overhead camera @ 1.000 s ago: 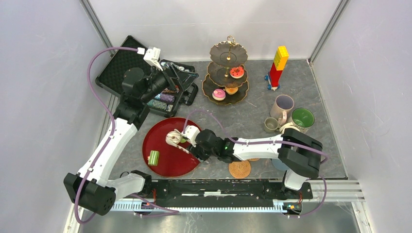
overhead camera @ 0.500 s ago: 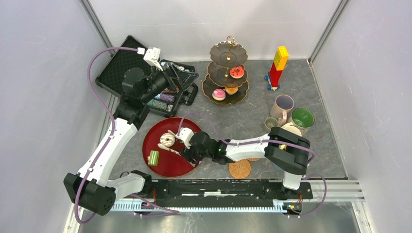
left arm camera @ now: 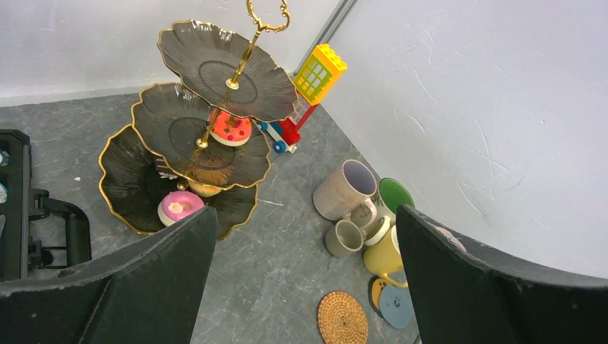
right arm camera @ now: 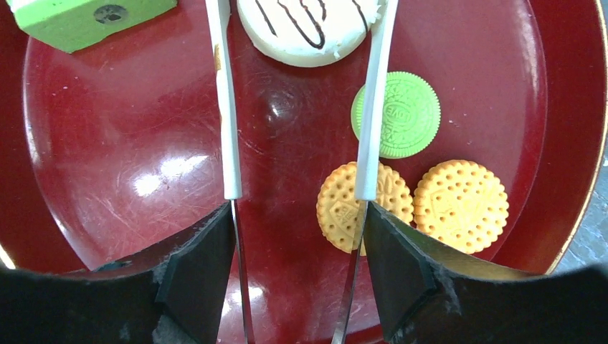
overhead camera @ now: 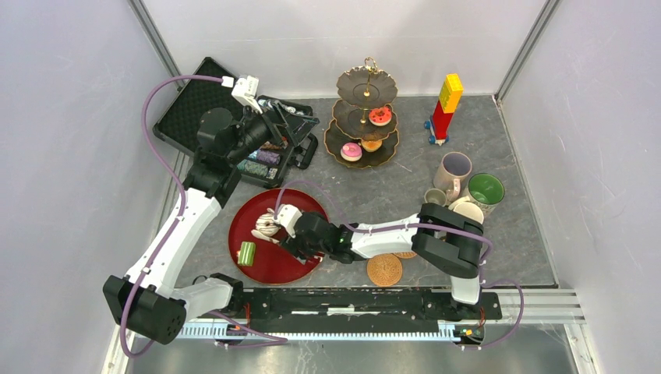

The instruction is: Serve the afternoon tea

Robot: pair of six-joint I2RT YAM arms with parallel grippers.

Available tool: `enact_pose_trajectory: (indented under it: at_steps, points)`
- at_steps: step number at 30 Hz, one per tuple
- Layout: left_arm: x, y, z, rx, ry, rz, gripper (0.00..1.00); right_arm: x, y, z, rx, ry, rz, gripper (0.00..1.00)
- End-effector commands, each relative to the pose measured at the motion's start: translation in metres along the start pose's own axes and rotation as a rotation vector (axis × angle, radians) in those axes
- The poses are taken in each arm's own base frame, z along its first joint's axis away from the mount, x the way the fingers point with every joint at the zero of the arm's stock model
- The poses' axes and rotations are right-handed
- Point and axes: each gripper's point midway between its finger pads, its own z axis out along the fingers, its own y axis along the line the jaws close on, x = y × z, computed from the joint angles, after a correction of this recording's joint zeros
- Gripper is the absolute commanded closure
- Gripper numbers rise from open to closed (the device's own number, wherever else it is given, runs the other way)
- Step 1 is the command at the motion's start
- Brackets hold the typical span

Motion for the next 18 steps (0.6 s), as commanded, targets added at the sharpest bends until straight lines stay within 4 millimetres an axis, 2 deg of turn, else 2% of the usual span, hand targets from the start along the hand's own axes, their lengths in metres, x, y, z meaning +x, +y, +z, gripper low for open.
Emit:
enact_pose_trajectory:
  at_steps: [1, 9, 15, 18]
  points:
    - [-0.011, -0.011, -0.001, 0.029, -0.022, 0.003, 0.00, 0.004, -0.005, 0.003, 0.075, 0.035, -0.044, 0.31]
    - [-0.012, -0.011, -0.001, 0.030, -0.024, 0.004, 0.00, -0.017, -0.001, -0.007, 0.080, 0.006, -0.077, 0.53]
    - [-0.014, -0.011, -0.003, 0.024, -0.035, 0.016, 0.00, -0.039, -0.003, -0.030, 0.081, -0.050, -0.055, 0.66]
    - [-0.015, -0.012, -0.004, 0.022, -0.038, 0.018, 0.00, -0.046, -0.009, -0.045, 0.101, -0.070, -0.044, 0.69]
